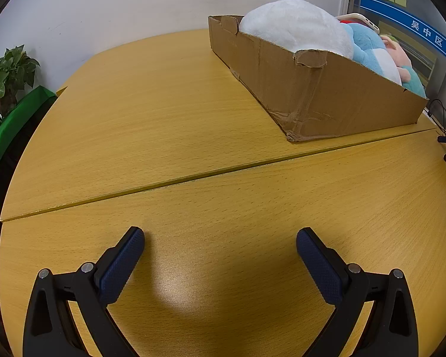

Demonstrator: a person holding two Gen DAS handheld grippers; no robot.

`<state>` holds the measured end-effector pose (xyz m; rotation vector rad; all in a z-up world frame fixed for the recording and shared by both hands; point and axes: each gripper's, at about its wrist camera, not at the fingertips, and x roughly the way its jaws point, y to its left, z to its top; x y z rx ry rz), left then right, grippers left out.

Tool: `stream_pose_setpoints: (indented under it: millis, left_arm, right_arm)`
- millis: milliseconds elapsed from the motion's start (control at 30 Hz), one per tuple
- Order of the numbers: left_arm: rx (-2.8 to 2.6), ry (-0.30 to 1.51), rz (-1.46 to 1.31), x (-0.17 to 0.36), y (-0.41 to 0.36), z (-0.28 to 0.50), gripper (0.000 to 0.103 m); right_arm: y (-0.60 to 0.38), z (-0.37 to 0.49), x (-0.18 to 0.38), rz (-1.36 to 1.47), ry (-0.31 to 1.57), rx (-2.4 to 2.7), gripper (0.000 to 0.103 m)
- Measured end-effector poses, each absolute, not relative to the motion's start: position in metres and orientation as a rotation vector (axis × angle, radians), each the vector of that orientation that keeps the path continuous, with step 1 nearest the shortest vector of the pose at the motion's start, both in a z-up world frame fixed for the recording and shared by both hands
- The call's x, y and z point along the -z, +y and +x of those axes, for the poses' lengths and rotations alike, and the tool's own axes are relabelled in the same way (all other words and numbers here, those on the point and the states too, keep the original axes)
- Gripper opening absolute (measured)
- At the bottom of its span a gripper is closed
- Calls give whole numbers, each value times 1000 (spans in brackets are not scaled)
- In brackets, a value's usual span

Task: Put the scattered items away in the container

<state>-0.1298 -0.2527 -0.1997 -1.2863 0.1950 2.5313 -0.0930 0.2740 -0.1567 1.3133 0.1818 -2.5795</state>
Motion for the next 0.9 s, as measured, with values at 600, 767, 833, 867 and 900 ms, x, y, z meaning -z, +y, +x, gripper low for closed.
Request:
stream_pose_setpoints:
  millis: [600,767,833,867,900]
  left_arm:
    - [-2531,195,-1287,200,-253,-132,103]
    - [-2531,195,-1287,200,-253,-133,103]
    - [-2531,195,-1287,200,-253,-133,103]
    - [-2531,195,-1287,200,-253,-133,103]
    - [-2531,195,-1287,200,-253,-133,103]
  right_arm:
    - [274,-94,156,1314,181,2579,103]
    - [274,-93,156,1314,180,2579,103]
    - [274,-94,156,1314,180,2579,103]
    - [274,-94,156,1314,180,2580,103]
    - [274,-94,156,1314,180,2580,103]
